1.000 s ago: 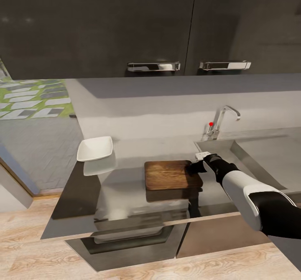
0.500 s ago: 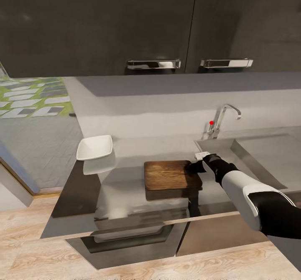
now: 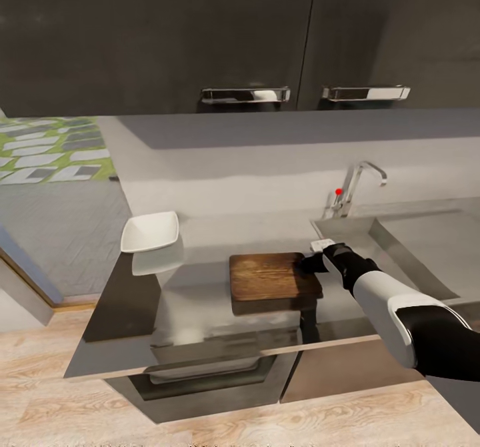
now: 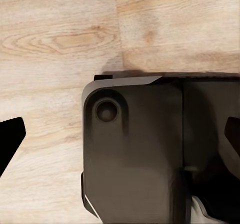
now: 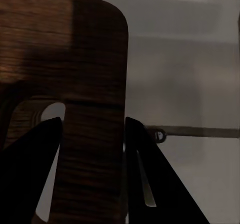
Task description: In the kitchen, take the Vidalia onion out of the sink, dice it on the chopping board with the paring knife, put the diced onion into the bowl on the countertop, then place both the paring knife and the chopping board into the sink.
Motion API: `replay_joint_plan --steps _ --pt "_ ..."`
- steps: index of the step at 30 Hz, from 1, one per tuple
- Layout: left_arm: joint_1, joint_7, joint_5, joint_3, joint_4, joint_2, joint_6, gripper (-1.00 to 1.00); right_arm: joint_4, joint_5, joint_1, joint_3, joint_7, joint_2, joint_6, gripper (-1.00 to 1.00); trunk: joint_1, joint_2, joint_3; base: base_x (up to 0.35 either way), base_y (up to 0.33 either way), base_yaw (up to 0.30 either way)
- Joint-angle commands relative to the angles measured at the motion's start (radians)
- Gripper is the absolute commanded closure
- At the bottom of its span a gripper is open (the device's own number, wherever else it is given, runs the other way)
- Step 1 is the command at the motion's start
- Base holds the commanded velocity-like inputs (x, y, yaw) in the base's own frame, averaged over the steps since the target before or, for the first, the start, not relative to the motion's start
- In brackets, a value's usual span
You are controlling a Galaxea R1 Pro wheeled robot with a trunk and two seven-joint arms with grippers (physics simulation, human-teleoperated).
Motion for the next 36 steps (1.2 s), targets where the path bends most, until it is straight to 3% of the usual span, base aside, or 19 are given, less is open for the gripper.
replay_joint_plan --steps 1,36 --pt "0.0 -0.001 0.0 0.0 0.0 0.0 -0.003 -1.0 0.03 0.001 0.0 0.008 0.008 0.0 0.005 1.0 0.001 -0.001 -0.004 0.0 0.0 0.0" --pt "0.0 -0.001 0.0 -0.001 0.0 0.0 -0.003 -1.0 0.031 0.002 0.0 0.008 0.008 0.0 0.003 1.0 0.001 -0.001 -0.003 0.0 0.0 0.0"
